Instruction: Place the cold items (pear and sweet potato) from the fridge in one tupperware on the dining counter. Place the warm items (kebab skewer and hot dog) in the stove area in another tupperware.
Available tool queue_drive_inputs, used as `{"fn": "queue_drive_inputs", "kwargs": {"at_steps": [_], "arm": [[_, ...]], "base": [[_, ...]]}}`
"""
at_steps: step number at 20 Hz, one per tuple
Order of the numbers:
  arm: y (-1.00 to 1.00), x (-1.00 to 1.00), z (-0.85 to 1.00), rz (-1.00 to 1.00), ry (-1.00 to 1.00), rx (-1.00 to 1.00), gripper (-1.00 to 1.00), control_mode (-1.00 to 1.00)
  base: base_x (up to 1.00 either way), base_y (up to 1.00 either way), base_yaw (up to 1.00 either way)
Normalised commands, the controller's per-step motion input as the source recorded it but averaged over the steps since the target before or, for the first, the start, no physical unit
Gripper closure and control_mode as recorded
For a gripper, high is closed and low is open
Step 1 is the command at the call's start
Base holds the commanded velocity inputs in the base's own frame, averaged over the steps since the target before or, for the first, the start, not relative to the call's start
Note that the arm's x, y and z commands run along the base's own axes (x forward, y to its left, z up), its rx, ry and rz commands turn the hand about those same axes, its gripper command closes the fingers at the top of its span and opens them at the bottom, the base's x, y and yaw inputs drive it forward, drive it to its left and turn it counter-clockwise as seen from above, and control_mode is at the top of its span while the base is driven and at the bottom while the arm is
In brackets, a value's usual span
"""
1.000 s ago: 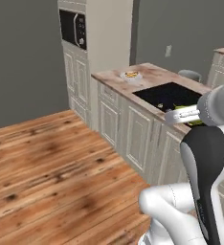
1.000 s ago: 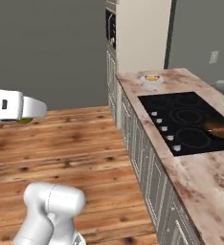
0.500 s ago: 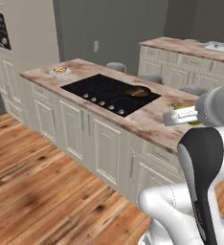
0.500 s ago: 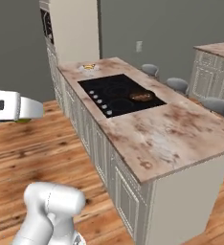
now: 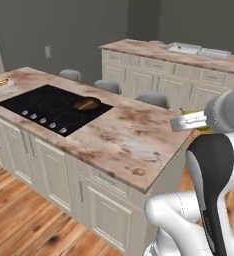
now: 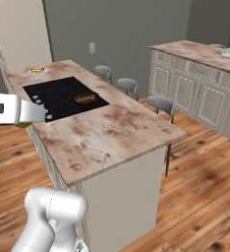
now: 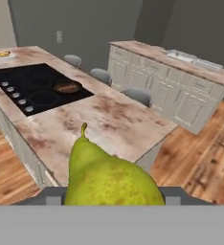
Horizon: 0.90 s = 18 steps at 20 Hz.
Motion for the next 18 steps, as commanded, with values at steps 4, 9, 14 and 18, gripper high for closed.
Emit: {"fn": "queue_drive_inputs", "kwargs": {"at_steps": [4,9,14,18], "arm": [[0.0,0.0,0.0,0.0,0.0,0.0,1.0,1.0],[0.0,0.0,0.0,0.0,0.0,0.0,1.0,1.0],[0.0,0.0,0.0,0.0,0.0,0.0,1.0,1.0],[0.0,0.0,0.0,0.0,0.0,0.0,1.0,1.0]], "base": [[0.35,-1.0,-0.23],[0.38,-1.0,-0.23],[0.43,-1.0,-0.2],[0.32,-1.0,-0.22]]}}
